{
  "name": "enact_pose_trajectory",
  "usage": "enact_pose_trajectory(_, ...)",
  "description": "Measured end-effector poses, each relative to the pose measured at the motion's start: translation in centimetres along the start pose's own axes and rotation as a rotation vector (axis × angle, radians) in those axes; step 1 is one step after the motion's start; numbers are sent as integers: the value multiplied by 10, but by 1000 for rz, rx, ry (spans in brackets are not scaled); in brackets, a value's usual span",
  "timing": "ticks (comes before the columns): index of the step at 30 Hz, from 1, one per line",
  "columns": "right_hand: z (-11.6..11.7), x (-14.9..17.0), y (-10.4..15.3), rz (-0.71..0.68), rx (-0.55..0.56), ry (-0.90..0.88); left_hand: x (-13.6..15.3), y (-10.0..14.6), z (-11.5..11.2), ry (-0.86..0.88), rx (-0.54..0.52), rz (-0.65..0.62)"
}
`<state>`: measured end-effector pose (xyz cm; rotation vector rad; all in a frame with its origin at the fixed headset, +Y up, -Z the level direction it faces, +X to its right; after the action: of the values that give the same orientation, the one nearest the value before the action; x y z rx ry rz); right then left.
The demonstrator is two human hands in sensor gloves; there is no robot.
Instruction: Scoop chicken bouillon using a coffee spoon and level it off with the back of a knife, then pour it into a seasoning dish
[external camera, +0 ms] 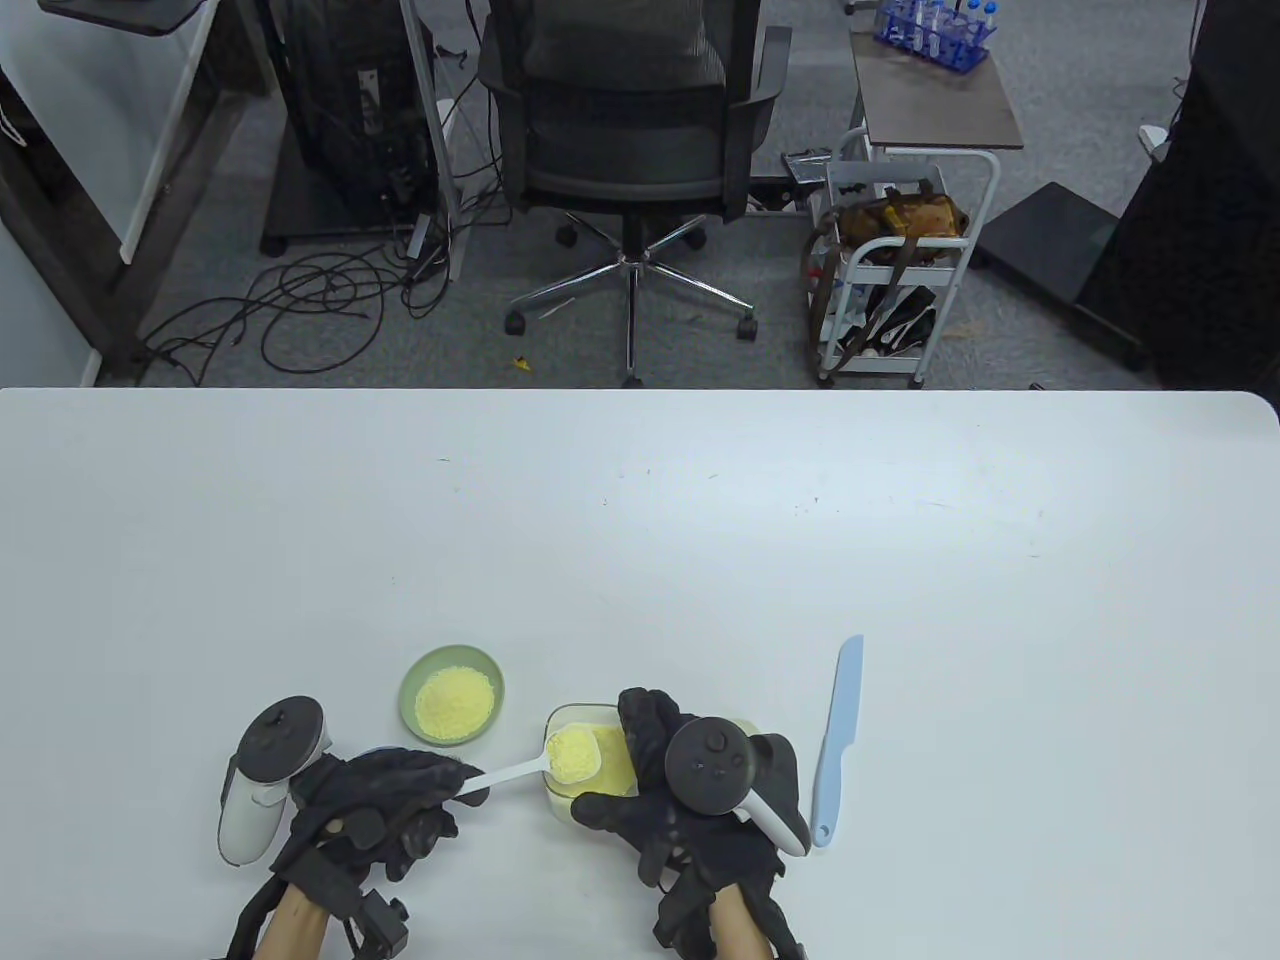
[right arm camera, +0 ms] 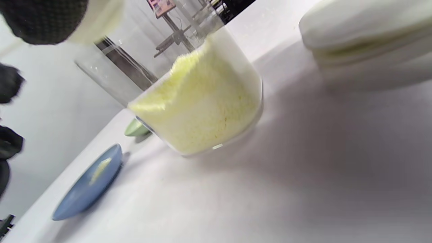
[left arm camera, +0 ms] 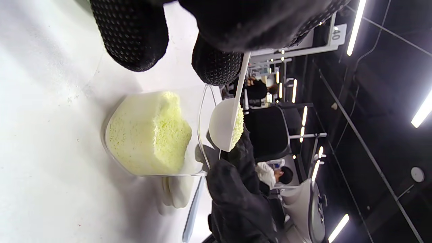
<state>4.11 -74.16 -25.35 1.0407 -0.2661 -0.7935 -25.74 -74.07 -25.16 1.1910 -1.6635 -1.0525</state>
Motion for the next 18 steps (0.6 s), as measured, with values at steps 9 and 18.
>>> enact_pose_trajectory(9, -77, 74, 99, 539, 615, 117, -5, 2, 2, 18, 3, -28)
enact_pose_trajectory(18, -50, 122, 60, 849, 311, 274, -7, 5, 4, 29, -5, -52)
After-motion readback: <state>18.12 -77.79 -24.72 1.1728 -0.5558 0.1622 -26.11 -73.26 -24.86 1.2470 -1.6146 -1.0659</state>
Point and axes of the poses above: the tracker on the back of each hand, its own x axis roughly to the little-finger side, its own y axis roughly from the fingertips to the wrist, z = x × y, the point moved 3 cm from there along -y, roughly from the wrist to the fingertips, and after that the axes turned 10 degrees about -x, right-handed, at the moved point
